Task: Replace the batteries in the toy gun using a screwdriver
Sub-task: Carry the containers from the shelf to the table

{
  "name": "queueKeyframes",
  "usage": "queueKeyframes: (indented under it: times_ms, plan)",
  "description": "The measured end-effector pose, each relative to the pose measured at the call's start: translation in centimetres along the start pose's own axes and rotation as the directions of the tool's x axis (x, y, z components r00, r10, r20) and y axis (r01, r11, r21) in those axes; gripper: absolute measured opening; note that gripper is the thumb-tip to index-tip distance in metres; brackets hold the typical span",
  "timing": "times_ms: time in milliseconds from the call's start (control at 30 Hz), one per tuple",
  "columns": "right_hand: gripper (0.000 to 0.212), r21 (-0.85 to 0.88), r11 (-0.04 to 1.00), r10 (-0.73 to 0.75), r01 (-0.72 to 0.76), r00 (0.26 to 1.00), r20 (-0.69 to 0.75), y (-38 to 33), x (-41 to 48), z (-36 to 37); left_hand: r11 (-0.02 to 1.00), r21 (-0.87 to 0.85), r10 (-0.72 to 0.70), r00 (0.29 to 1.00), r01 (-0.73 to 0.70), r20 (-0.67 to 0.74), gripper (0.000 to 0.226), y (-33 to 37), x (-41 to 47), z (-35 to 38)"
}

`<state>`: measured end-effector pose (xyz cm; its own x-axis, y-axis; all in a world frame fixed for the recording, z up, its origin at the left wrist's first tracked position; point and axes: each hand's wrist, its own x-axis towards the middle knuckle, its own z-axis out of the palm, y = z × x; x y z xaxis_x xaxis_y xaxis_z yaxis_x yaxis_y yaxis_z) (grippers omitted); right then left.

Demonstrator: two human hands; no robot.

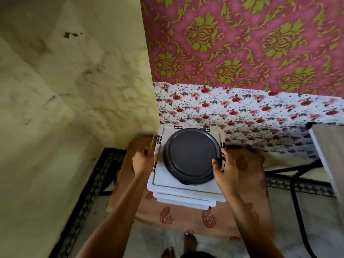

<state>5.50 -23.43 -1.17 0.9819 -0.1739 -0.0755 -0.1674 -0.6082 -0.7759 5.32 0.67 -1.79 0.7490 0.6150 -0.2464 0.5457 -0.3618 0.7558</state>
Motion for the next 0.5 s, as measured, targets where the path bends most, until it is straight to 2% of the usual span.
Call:
queueKeyframes:
  times_ms: [67, 100, 200, 300, 500]
  plan:
    - [0.056, 0.027, 0.998, 0.051, -0.052, 0.998, 0.026, 0.0, 0.6, 0.3, 0.964, -0.248, -0.102, 0.995, 0.1, 0.005, 0.028, 1.3, 0.5, 0.2]
    - [0.056, 0.065, 0.992, 0.104, -0.107, 0.994, 0.046, 0.0, 0.8, 0.3, 0.954, -0.27, -0.123, 0.992, 0.129, 0.04, 0.025, 1.9, 0.8, 0.4]
    - [0.041, 0.2, 0.939, 0.26, -0.28, 0.958, 0.123, -0.3, 1.1, 0.4, 0.965, -0.178, -0.154, 0.965, 0.193, 0.211, 0.041, 3.1, 1.1, 1.3]
    - [0.033, 0.239, 0.924, 0.275, -0.297, 0.954, 0.122, -0.5, 0.9, 0.4, 0.972, -0.088, -0.169, 0.91, 0.218, 0.379, 0.043, 3.0, 0.8, 2.3]
    - [0.027, 0.276, 0.916, 0.286, -0.292, 0.956, 0.061, -0.8, 0.2, -0.4, 0.972, -0.177, -0.094, 0.942, 0.157, 0.322, 0.045, 3.6, -0.4, 2.6]
